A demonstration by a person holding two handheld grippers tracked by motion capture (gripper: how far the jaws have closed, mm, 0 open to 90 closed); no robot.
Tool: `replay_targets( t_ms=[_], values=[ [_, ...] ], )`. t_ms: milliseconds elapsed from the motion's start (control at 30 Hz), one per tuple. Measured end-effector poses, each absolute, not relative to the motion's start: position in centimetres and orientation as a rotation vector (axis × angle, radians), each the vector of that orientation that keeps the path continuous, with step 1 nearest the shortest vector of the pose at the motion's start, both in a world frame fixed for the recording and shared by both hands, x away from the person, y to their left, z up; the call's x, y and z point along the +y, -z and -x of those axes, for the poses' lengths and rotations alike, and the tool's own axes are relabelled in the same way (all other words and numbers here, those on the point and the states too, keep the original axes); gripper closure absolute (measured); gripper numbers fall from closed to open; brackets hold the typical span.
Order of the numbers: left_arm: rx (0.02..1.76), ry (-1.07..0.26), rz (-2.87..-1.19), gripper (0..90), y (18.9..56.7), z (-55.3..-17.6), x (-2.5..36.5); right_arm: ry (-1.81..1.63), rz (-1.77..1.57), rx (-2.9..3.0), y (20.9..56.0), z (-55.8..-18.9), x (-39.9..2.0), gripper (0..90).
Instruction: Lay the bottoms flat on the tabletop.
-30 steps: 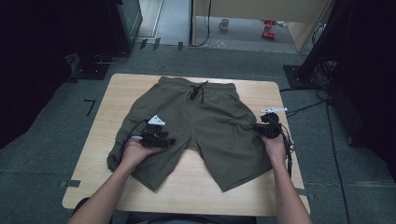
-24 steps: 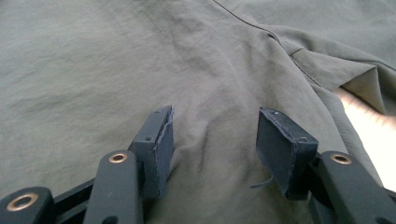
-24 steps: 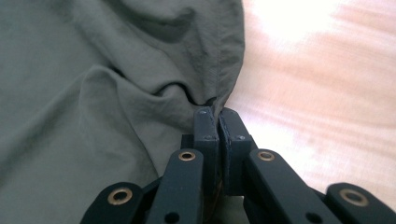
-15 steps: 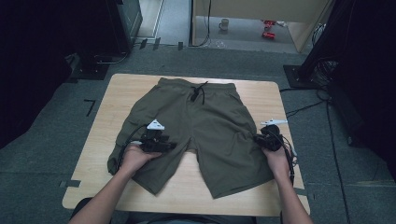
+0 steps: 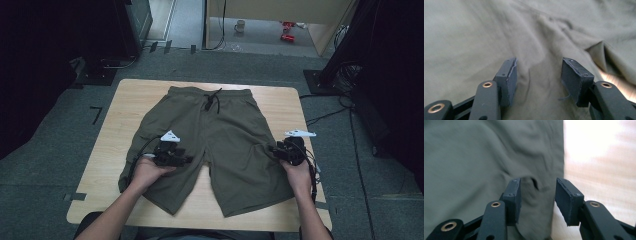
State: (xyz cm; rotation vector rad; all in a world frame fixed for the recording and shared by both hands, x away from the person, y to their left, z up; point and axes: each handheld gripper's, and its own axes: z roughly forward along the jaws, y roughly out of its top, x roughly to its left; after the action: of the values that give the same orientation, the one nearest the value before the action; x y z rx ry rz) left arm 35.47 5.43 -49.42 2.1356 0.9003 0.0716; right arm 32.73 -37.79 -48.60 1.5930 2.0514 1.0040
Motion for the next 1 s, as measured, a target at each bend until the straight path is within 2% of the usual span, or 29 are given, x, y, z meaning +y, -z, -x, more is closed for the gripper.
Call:
replay_targets(
  t_ms=[200,367,400,467,567,633,867,1000],
  values=[
    [0.914,-0.14,-2.159,45.2,47.8,-35.8,7.8,-1.082,-1.461,2.096,48.0,-31.9,-34.9,52.9],
    [0.932,-0.17,-2.176,44.7,48.4,-35.2,10.1,-1.089,-1.381,2.176,49.0,-31.2,-32.3,49.1],
    [0.945,-0.158,-2.188,44.5,49.0,-35.0,10.4,-1.077,-1.378,2.208,49.5,-31.2,-31.5,51.2],
    [0.957,-0.145,-2.194,44.6,49.4,-35.0,10.4,-1.069,-1.376,2.238,49.8,-31.2,-31.1,53.5],
    [0.956,-0.152,-2.232,44.4,50.1,-34.9,9.9,-0.986,-1.334,2.248,50.3,-31.4,-30.4,52.1],
    [0.935,-0.199,-2.246,43.1,50.2,-34.7,9.5,-0.97,-1.354,2.244,50.6,-31.6,-30.5,50.8],
    [0.975,-0.239,-2.194,47.4,50.5,-35.1,9.0,-1.001,-1.322,2.182,52.0,-31.7,-30.7,45.0],
    [1.01,-0.263,-2.147,52.7,50.7,-35.5,8.5,-0.995,-1.357,2.148,52.0,-32.0,-30.4,45.9]
  ],
)
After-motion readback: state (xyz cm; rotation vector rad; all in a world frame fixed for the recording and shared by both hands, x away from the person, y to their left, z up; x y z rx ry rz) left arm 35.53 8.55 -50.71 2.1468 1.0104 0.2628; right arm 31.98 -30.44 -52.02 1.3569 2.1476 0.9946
